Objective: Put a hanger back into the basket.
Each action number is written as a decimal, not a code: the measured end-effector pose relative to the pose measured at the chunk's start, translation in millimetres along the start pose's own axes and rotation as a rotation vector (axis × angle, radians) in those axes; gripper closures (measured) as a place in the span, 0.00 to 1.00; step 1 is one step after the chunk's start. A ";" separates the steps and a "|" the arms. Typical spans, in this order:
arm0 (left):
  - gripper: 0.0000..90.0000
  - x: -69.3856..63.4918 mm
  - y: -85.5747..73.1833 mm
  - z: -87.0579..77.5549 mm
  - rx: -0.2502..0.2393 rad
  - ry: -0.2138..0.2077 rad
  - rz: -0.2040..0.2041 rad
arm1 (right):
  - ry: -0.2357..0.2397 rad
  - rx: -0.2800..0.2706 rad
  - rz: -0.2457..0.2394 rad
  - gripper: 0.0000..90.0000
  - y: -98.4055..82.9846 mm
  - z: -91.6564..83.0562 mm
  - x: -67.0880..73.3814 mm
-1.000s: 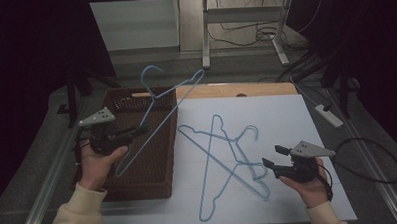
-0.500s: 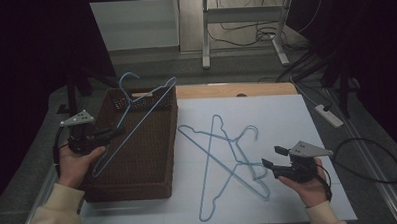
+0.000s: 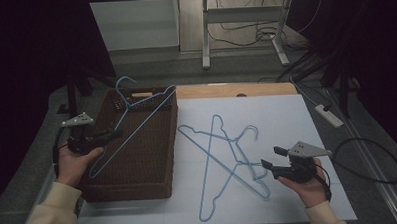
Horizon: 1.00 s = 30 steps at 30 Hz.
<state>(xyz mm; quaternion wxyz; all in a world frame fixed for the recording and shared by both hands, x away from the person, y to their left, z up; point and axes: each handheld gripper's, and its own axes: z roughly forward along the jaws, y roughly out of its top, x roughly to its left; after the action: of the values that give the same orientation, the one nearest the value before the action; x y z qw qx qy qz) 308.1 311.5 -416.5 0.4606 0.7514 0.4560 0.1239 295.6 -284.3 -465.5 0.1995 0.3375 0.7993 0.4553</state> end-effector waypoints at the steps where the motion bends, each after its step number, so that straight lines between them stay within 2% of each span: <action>1: 0.96 0.8 -0.8 -0.5 0.002 -0.001 0.005 | -0.001 0.000 -0.001 0.36 -0.1 0.0 -0.2; 8: 0.96 2.8 -4.3 -6.3 0.006 0.011 0.011 | 0.003 0.002 -0.004 0.36 0.0 0.3 0.1; 14: 0.96 6.4 -9.5 -6.3 0.030 0.023 0.004 | 0.003 0.010 -0.006 0.36 0.0 1.5 0.4; 22: 0.96 9.1 -11.2 16.2 0.102 0.019 0.014 | 0.006 0.017 -0.009 0.36 -0.2 3.5 1.3; 30: 0.96 12.3 -13.8 35.3 0.178 0.040 0.026 | 0.009 0.017 -0.006 0.36 -0.9 3.7 0.5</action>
<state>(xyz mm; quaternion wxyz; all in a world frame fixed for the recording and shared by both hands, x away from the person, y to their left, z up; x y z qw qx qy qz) 328.5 303.1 -449.7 0.3811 0.7926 0.4646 0.1037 297.3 -282.1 -468.2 0.1942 0.3347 0.8052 0.4494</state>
